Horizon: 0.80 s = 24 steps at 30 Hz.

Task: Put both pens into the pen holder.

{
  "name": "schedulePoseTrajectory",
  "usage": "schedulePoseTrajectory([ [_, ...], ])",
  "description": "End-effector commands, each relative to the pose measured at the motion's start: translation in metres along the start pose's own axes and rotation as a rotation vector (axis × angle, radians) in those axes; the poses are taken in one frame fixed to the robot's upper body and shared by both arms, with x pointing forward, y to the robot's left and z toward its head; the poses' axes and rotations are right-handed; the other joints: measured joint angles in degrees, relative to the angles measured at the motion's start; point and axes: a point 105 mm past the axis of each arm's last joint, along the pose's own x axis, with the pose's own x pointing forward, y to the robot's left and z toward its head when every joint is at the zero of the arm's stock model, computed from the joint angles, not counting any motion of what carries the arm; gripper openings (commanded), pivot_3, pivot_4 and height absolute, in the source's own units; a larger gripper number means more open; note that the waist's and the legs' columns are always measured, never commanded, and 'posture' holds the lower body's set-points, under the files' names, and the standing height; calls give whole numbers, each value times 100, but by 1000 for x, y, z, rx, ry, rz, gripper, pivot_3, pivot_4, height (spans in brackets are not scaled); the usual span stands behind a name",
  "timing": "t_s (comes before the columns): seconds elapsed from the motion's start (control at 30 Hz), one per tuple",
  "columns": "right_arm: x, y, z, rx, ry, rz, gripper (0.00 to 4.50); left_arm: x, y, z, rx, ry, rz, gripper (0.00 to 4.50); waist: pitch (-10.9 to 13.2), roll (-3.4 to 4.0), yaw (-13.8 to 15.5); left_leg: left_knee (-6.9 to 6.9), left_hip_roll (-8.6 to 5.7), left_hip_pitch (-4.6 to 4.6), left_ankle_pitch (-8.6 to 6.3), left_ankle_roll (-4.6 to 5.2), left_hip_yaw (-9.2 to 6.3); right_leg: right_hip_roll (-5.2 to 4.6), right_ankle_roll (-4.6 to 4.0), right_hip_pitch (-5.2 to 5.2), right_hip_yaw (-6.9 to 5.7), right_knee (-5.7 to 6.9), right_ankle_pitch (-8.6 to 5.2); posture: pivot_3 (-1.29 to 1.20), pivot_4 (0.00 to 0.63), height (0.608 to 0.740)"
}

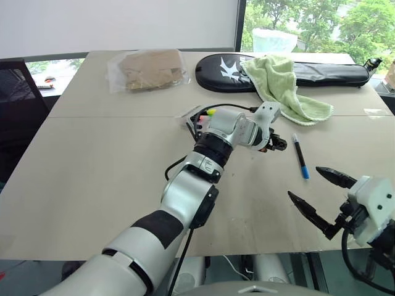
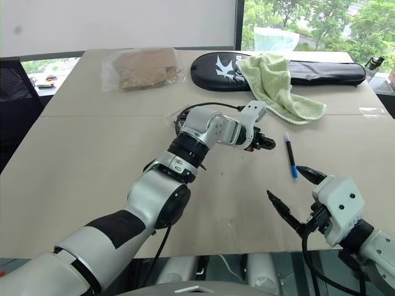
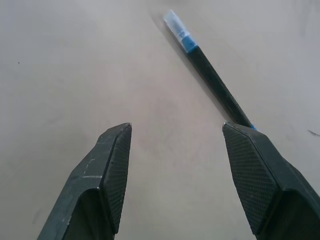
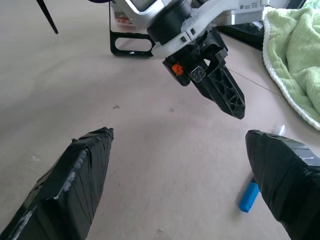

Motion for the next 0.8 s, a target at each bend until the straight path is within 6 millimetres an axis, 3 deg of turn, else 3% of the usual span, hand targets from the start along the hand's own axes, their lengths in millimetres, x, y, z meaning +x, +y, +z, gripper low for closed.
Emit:
schedulePoseTrajectory([
  [0.03,-5,1,13,-43,-54,-23,4500,-11,-57,16,199,-82,-276,2950,0,1,8,0,-1,-1,-1,2,1,-2,0,0,1,-1,0,0,150,740],
  [0.27,-5,4,11,-31,-50,-24,4500,-94,-39,-20,590,-163,-500,2950,-8,20,-196,-17,18,27,-2,1,34,3,-31,-11,54,12,1,0,150,740],
  [0.37,-1,2,12,-34,-45,-24,4500,-133,-21,-39,701,-153,-545,2950,-5,17,-129,-18,23,32,-2,1,24,9,-27,-11,49,19,-3,0,150,740],
  [0.5,9,-15,0,12,15,-74,4500,-171,-2,-47,819,-170,-553,2950,-6,15,-120,3,15,30,-2,3,27,5,-16,-1,46,13,-10,0,150,740],
  [0.63,37,-41,-15,83,75,-154,4500,-189,11,-33,791,-336,-463,2950,-12,-5,-86,10,2,32,-8,17,22,0,-19,14,53,5,-7,0,150,740],
  [0.7,55,-46,-14,111,73,-158,4500,-192,12,-27,692,-444,-463,2950,-10,-2,-126,19,5,23,-9,17,23,3,-35,11,53,-1,4,0,150,740],
  [0.8,78,-60,-21,213,109,-221,4500,-189,19,-24,747,-518,-335,2950,-10,-3,-133,13,3,23,-9,17,15,5,-36,10,50,3,5,0,150,740],
])
